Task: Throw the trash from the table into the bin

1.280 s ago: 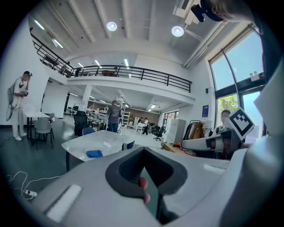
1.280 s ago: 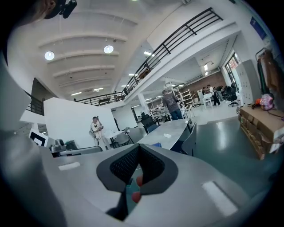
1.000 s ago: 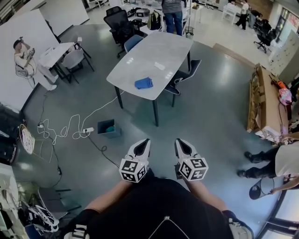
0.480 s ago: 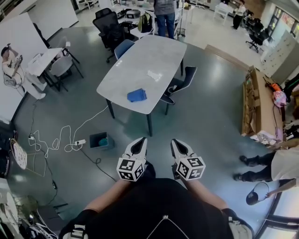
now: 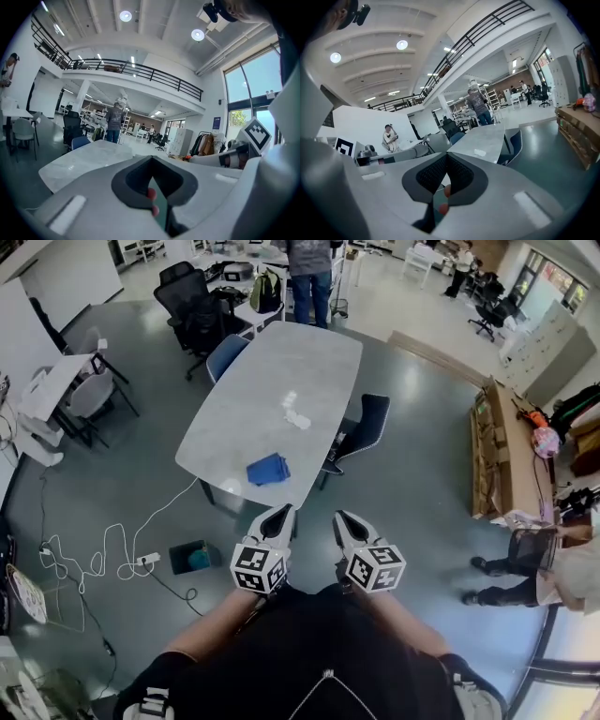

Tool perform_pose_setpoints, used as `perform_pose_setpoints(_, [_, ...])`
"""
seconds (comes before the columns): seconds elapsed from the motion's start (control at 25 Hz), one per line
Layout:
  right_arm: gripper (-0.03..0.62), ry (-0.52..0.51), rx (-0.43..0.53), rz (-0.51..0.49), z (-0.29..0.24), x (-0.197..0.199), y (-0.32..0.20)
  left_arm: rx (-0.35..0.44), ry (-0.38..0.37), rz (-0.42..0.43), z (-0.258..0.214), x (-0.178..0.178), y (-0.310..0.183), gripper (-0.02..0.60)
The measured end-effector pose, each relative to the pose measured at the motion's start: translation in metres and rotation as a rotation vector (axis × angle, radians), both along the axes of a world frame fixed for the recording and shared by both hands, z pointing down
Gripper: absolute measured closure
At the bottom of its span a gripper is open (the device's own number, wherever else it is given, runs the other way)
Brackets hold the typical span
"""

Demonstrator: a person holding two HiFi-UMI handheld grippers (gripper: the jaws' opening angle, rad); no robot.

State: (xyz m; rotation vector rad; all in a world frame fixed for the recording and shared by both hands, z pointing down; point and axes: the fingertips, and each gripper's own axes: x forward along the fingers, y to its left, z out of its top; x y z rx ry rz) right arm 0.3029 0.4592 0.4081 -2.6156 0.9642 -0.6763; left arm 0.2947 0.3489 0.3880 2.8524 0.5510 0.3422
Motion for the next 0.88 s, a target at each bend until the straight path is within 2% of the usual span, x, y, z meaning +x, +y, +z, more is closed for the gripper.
perform_pose_setpoints(0.16, [0.566,-0.026,-0.05,0.001,0.012,0.03,-0.009,-0.018,-0.021,-0.028,0.006,0.032,-0.025,0.581])
perform_pose_setpoints(0.36, [0.566,-0.05,-0.068,-0.019,0.022,0.085,-0.018,-0.041,-0.055,-0.096,0.018,0.072,-0.052,0.581])
perform_pose_setpoints(0.6, [0.566,-0.046,-0.088,-0.172,0.02,0.164,-0.05,-0.067,-0.075,-0.263,0.014,0.119,-0.082,0.581])
perform_pose_setpoints(0.76, [0.566,0.023,-0.101,-0.295,-0.004,0.218,-0.071,-0.075,-0.051,-0.377,-0.002,0.145,-0.095,0.581])
perform_pose_setpoints(0.88, [0.566,0.036,-0.101,-0.366,-0.004,0.262,-0.086,-0.076,-0.044,-0.466,-0.005,0.169,-0.107,0.581])
